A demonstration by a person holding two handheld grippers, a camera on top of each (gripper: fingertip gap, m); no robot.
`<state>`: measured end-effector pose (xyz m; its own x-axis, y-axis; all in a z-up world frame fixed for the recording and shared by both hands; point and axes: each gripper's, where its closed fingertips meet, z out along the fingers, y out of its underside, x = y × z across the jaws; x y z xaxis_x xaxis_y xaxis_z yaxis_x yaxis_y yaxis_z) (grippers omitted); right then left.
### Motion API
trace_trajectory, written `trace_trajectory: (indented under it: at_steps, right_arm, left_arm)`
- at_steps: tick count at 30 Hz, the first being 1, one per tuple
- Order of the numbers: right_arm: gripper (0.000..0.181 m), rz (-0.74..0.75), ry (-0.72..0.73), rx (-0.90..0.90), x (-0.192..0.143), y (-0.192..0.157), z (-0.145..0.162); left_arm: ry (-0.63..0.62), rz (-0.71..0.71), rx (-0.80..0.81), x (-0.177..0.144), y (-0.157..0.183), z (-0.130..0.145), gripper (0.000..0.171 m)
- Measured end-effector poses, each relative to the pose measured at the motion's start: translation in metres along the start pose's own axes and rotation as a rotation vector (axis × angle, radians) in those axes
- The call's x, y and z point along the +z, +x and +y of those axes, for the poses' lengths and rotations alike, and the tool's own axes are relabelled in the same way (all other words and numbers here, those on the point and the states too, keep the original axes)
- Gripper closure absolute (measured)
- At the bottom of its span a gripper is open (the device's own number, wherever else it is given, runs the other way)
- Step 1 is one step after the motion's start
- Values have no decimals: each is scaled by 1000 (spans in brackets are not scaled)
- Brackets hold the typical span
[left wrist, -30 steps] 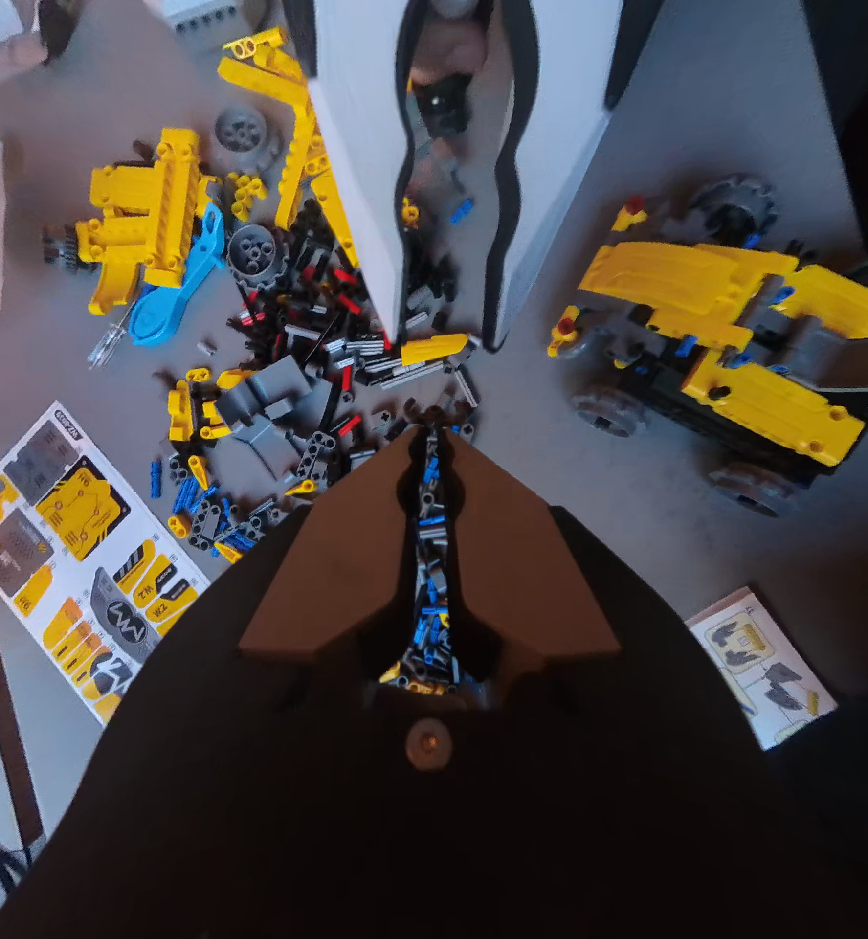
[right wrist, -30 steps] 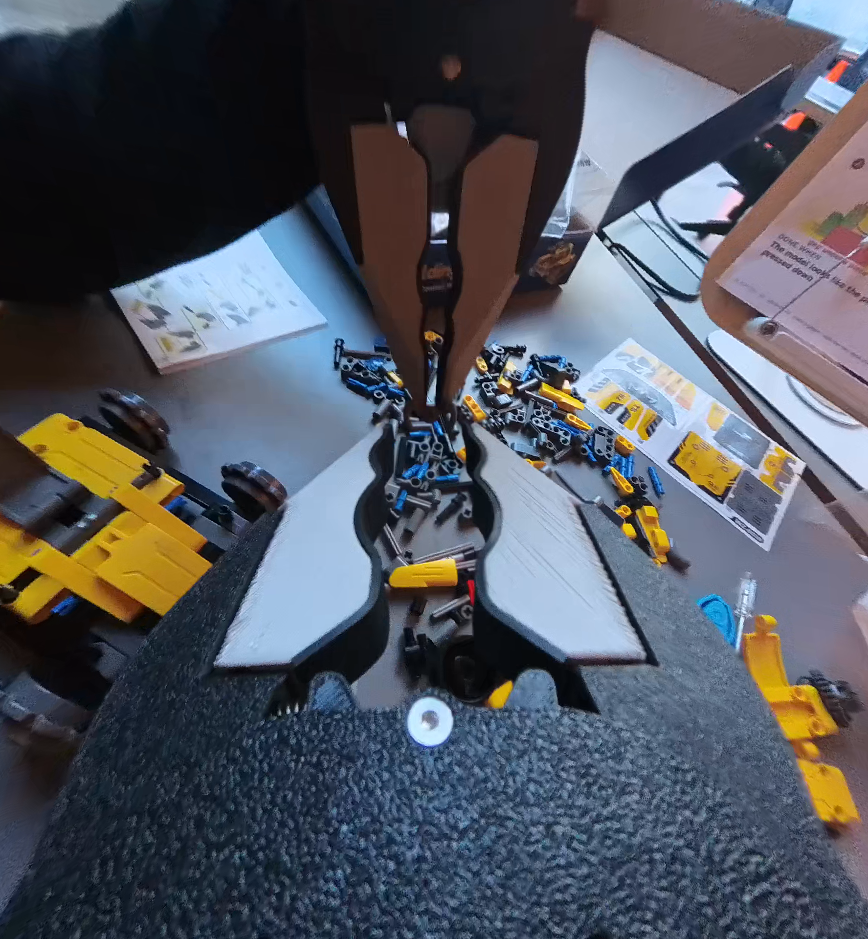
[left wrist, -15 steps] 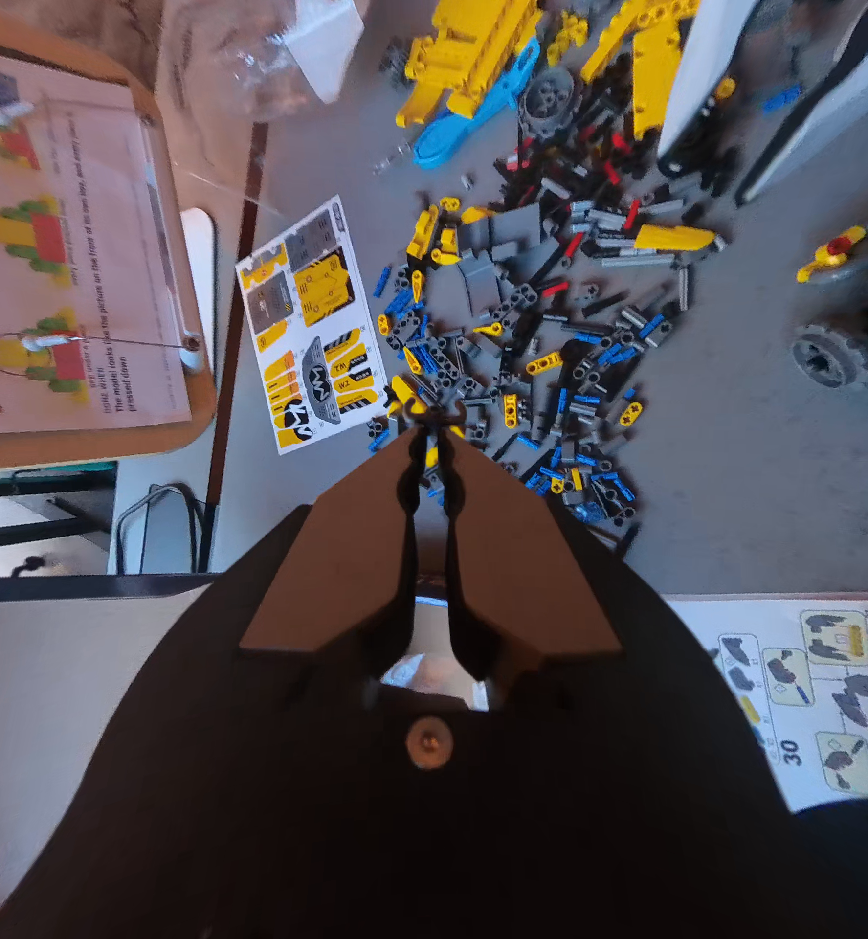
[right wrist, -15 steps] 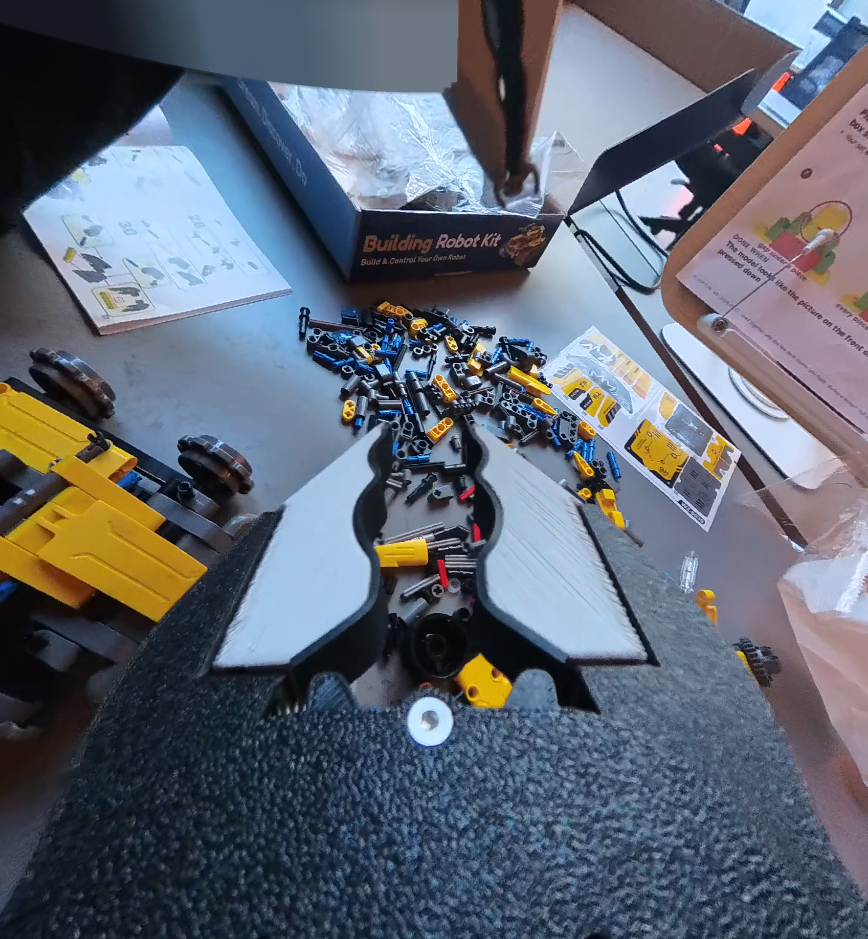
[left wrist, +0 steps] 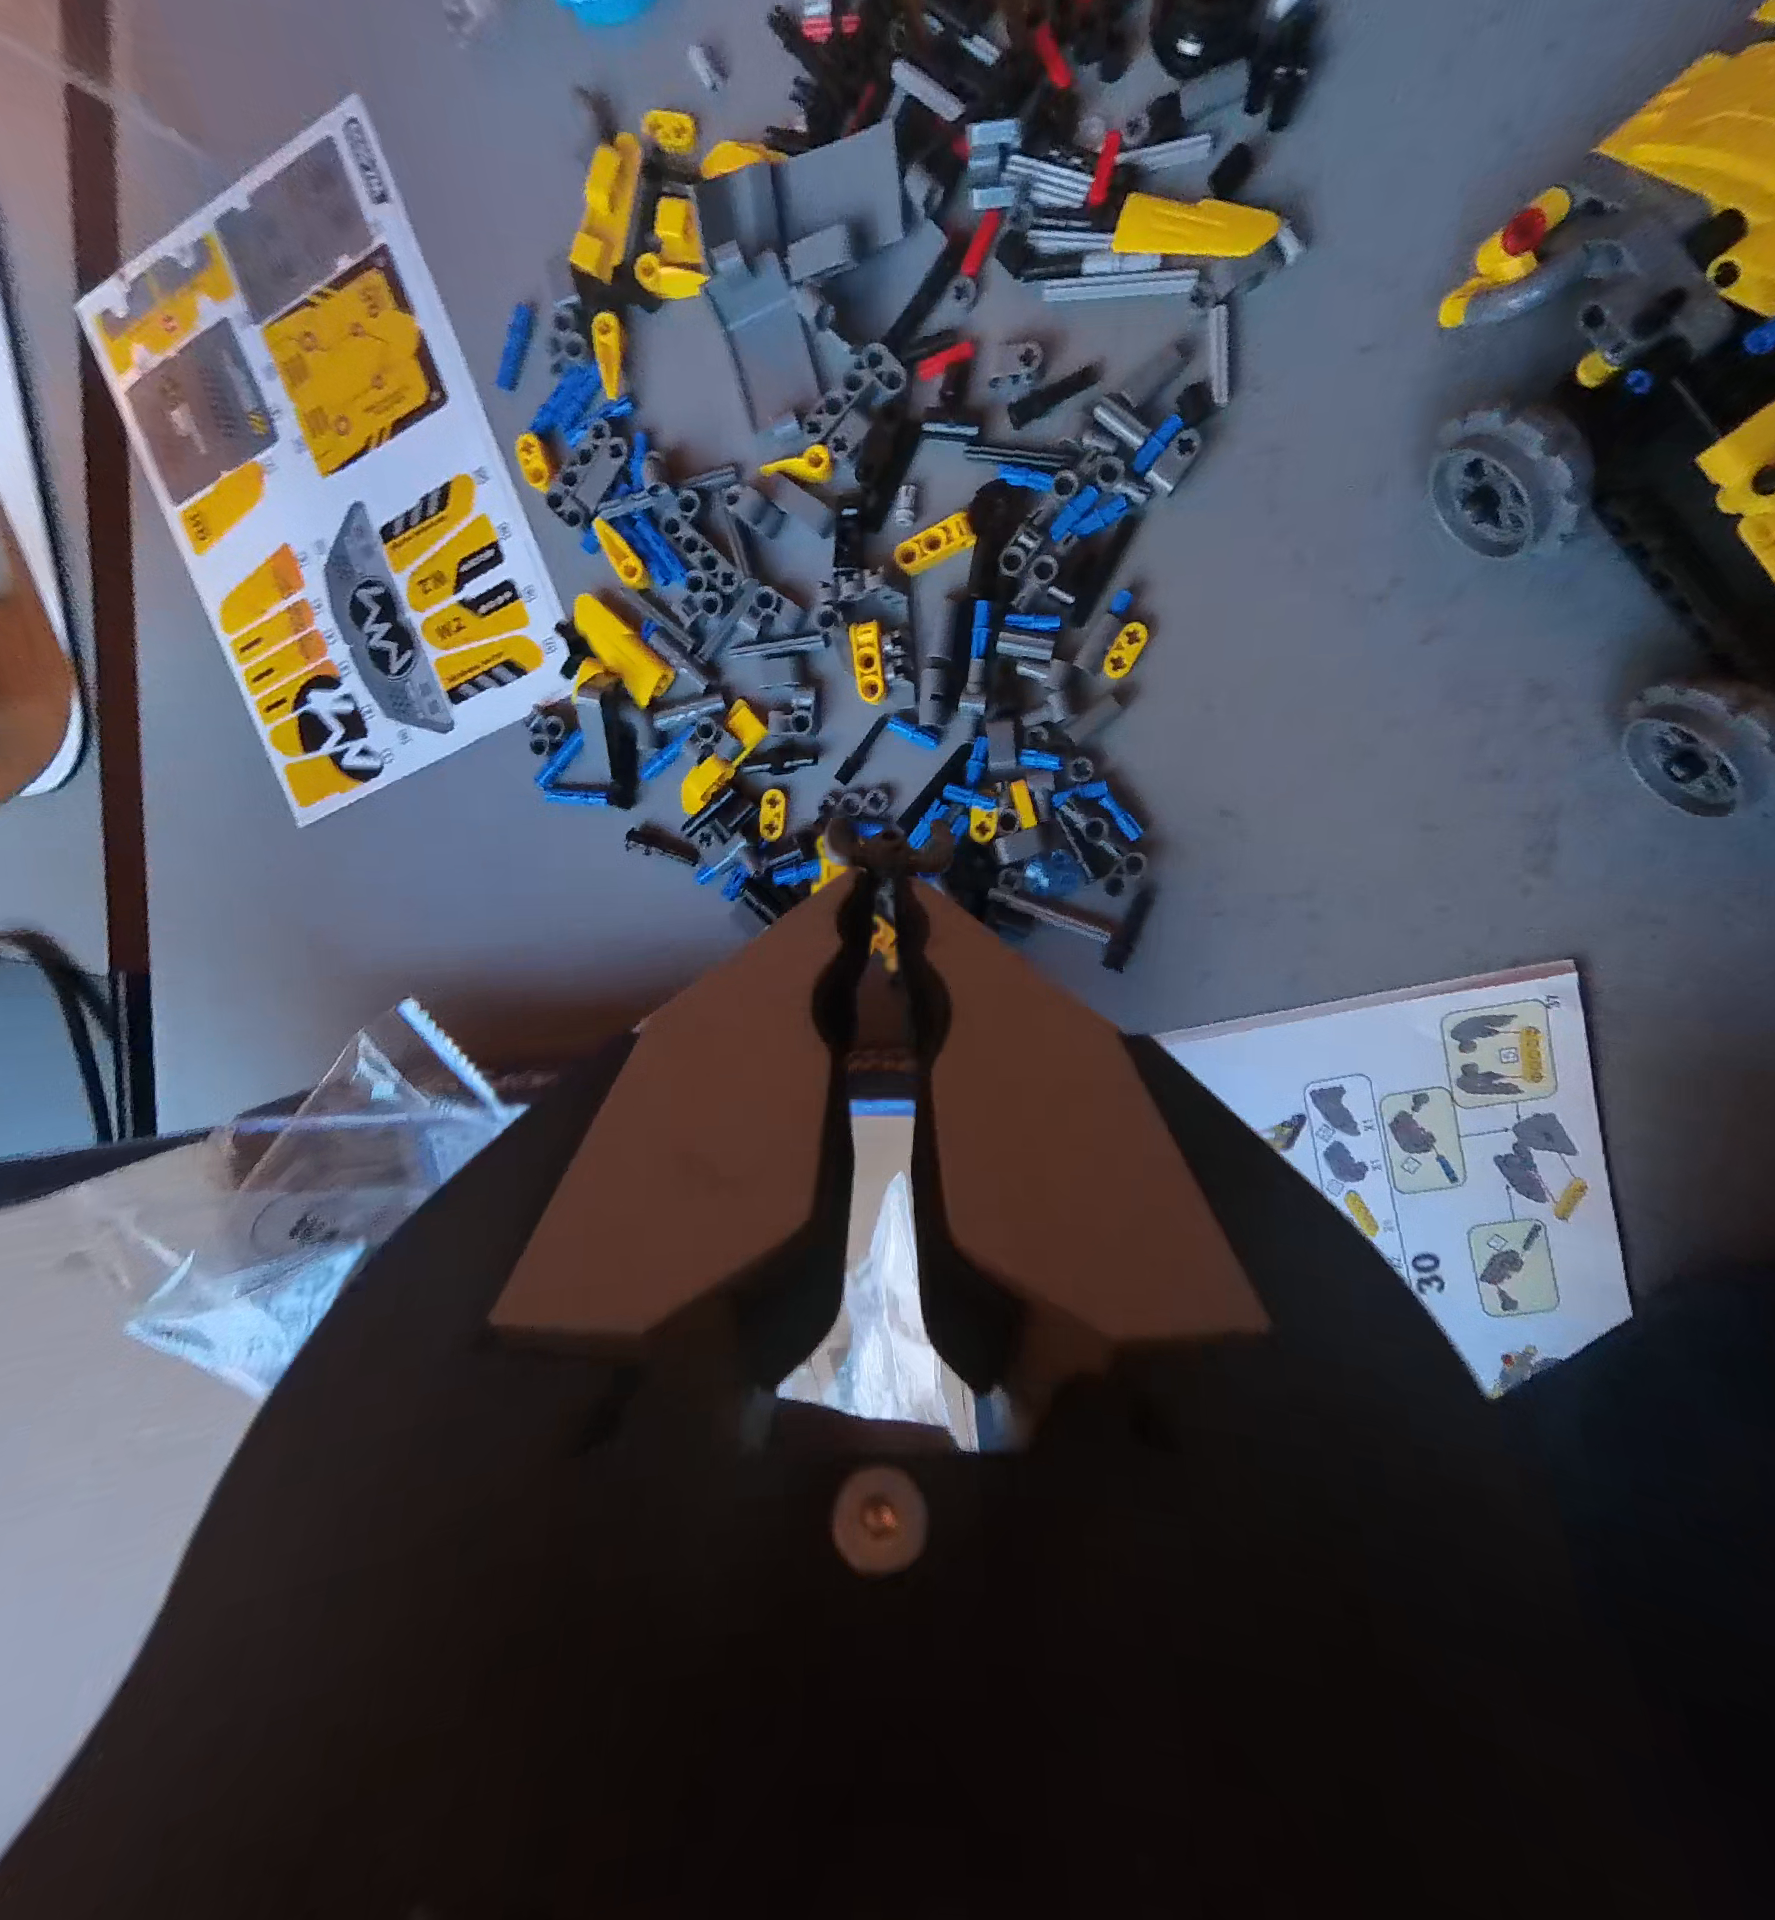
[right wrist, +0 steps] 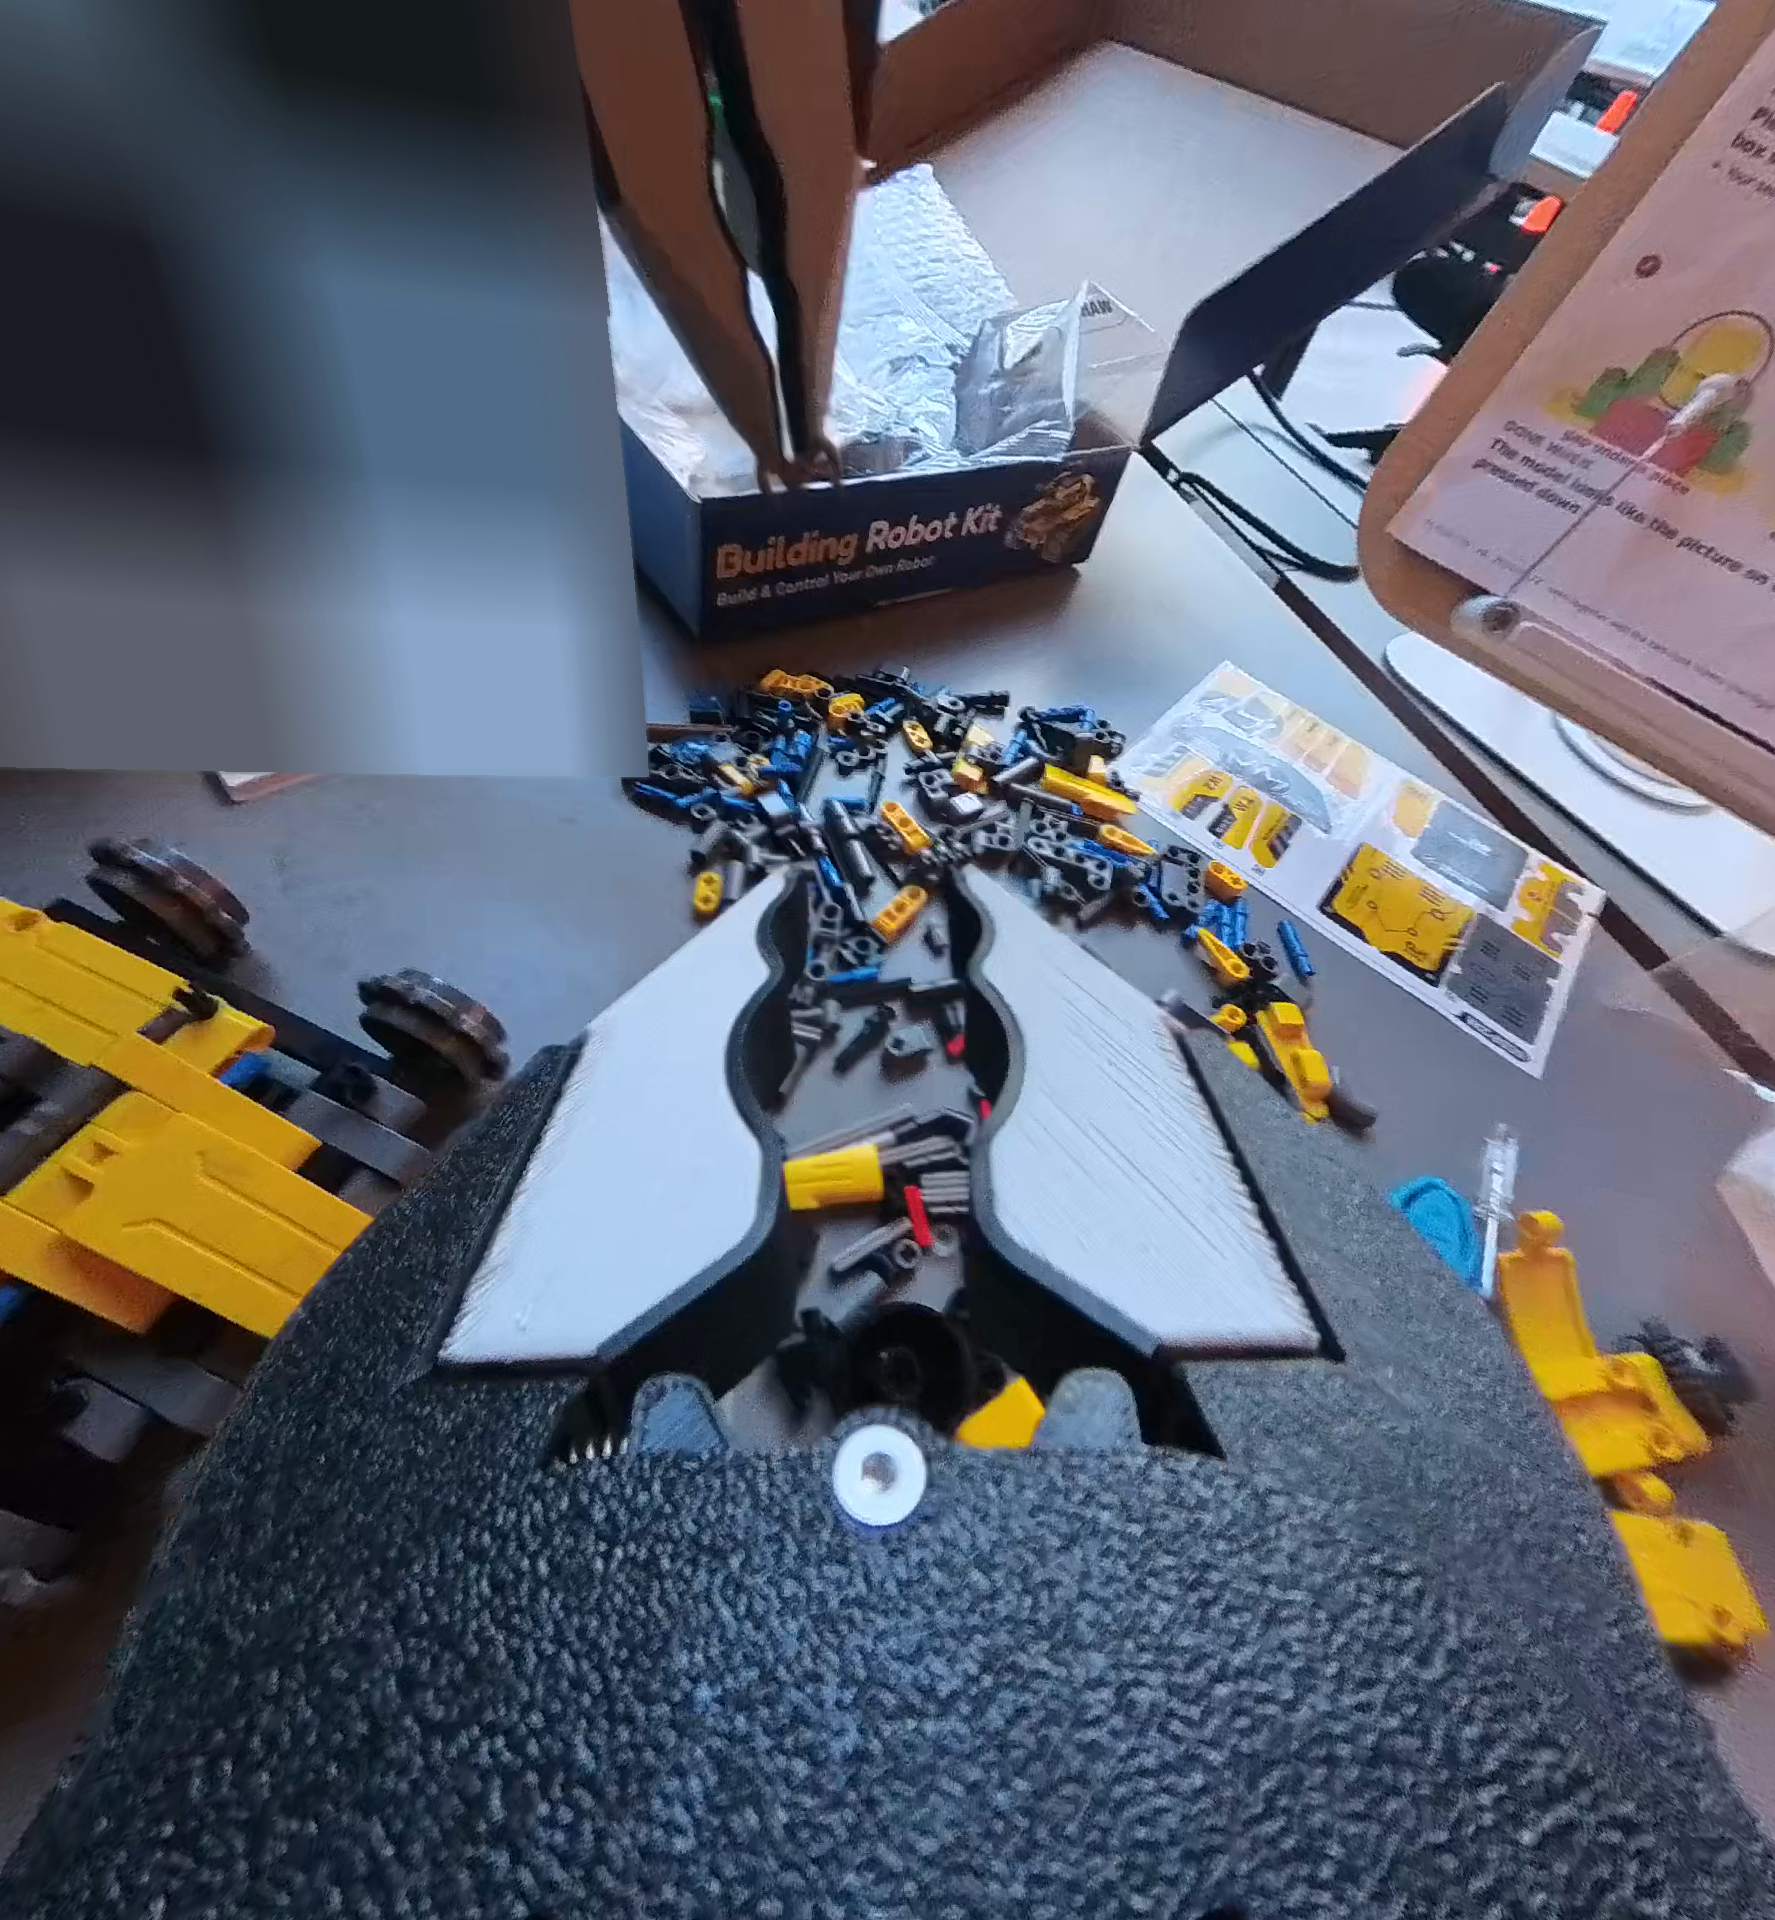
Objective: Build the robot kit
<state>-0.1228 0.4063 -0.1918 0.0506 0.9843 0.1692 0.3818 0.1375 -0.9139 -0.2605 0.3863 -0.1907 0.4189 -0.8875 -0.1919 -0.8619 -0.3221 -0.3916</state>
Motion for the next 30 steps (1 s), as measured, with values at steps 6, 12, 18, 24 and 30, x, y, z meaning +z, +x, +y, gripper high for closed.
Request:
trace_trajectory:
  at_steps: [6,12,18,24,30]
  right_arm:
    - [154,-82,46,34,5,-22,-20]
    - [154,-111,101,99,4,-33,-39]
    - [150,-102,74,67,3,-34,-34]
    - [150,-46,20,-10,9,-32,-24]
    - [153,-39,24,-21,10,-33,-24]
  left_arm:
    - [146,147,180,20,26,-45,171]
    - [234,230,336,30,55,-83,171]
    - [303,233,380,25,63,-99,171]
    - [321,231,367,22,62,-102,171]
    - [314,246,367,25,65,-105,171]
